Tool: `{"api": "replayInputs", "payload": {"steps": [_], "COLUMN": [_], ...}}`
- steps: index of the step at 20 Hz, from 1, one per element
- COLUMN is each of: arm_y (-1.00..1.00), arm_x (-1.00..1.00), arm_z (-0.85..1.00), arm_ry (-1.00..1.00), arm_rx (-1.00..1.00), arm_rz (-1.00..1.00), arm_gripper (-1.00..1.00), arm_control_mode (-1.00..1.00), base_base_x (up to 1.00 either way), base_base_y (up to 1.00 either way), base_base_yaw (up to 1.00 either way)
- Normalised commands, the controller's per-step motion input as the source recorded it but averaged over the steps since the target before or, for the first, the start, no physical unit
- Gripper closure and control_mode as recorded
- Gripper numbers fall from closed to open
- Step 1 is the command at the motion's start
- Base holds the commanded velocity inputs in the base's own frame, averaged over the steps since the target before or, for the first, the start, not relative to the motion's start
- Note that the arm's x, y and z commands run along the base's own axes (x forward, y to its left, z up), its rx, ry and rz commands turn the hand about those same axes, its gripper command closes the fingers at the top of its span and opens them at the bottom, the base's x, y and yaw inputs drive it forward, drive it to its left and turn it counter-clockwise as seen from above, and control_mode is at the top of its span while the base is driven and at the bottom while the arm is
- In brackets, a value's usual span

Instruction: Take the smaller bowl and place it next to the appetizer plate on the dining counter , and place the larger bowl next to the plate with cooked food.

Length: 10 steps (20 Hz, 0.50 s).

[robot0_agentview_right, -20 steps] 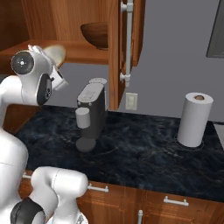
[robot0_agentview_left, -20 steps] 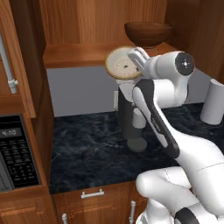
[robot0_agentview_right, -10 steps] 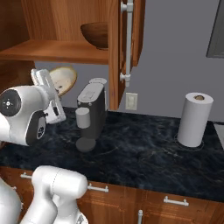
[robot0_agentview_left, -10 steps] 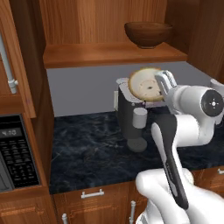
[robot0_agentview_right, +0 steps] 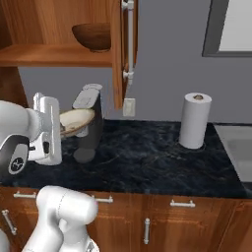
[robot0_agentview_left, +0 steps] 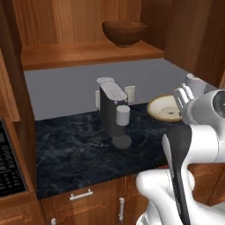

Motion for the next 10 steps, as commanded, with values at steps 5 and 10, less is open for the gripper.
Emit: {"api": "replayInputs", "payload": {"steps": [5,10], "arm_y": [0.0,0.0], "arm_x": [0.0,0.0], "arm_z": [0.0,0.0], "arm_ry": [0.0,0.0], "arm_rx": [0.0,0.0], "arm_rz": [0.0,0.0], "arm_gripper": [1.0,1.0], "arm_control_mode": [1.0,1.0], "base_base_x": [-0.61,-0.06], "base_base_y": [-0.29,-0.42], "base_base_yaw": [-0.79,-0.9]}}
